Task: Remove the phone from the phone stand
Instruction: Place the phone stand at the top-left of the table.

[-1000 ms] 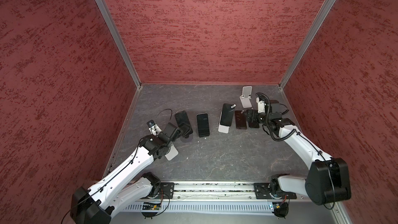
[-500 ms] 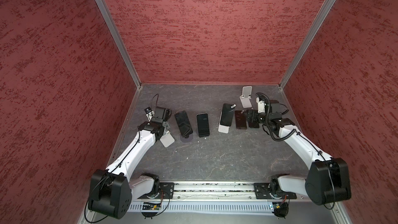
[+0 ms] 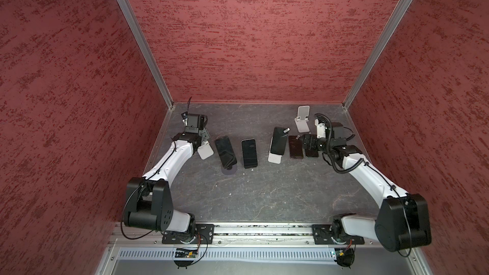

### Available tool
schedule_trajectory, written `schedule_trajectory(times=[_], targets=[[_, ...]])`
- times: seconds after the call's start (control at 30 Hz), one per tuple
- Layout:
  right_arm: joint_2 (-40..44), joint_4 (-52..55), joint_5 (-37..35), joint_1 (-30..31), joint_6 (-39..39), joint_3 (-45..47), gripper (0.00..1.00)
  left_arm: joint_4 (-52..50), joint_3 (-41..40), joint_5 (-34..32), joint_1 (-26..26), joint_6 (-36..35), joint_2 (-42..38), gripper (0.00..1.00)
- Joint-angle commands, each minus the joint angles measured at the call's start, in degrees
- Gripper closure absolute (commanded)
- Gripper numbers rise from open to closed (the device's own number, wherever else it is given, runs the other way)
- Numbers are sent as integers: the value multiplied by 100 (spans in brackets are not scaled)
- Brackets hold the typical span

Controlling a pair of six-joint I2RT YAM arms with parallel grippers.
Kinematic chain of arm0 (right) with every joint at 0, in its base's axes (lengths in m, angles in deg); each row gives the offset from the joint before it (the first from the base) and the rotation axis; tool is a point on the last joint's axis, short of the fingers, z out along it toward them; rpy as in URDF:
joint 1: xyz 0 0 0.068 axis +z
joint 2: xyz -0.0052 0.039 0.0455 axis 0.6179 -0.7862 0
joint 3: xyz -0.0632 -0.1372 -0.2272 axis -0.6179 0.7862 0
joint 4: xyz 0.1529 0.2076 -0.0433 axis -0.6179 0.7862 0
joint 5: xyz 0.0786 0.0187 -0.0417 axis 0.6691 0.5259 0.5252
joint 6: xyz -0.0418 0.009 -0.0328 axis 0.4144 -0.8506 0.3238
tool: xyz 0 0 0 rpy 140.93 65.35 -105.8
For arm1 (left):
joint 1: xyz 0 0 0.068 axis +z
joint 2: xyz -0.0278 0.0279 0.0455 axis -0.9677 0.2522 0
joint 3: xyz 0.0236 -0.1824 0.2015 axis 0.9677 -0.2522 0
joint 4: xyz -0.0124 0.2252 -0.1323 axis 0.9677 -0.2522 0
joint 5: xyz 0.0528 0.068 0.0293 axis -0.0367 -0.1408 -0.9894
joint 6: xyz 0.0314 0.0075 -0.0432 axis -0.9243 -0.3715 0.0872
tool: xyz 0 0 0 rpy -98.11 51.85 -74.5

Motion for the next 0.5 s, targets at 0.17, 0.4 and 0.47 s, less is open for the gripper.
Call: schedule_trajectory(times=[0.17,0.4,0.47], targets=[[-50,-165,4,21,57,-3,1,837,684,387,71,-735,857,42],[-63,-164,-32,21,66,-7,1,1054,1117,747,59,-883,1548,41],[-54,-164,-33,24,77,-6,1,1107,1218,801,24,-954,1682,41]])
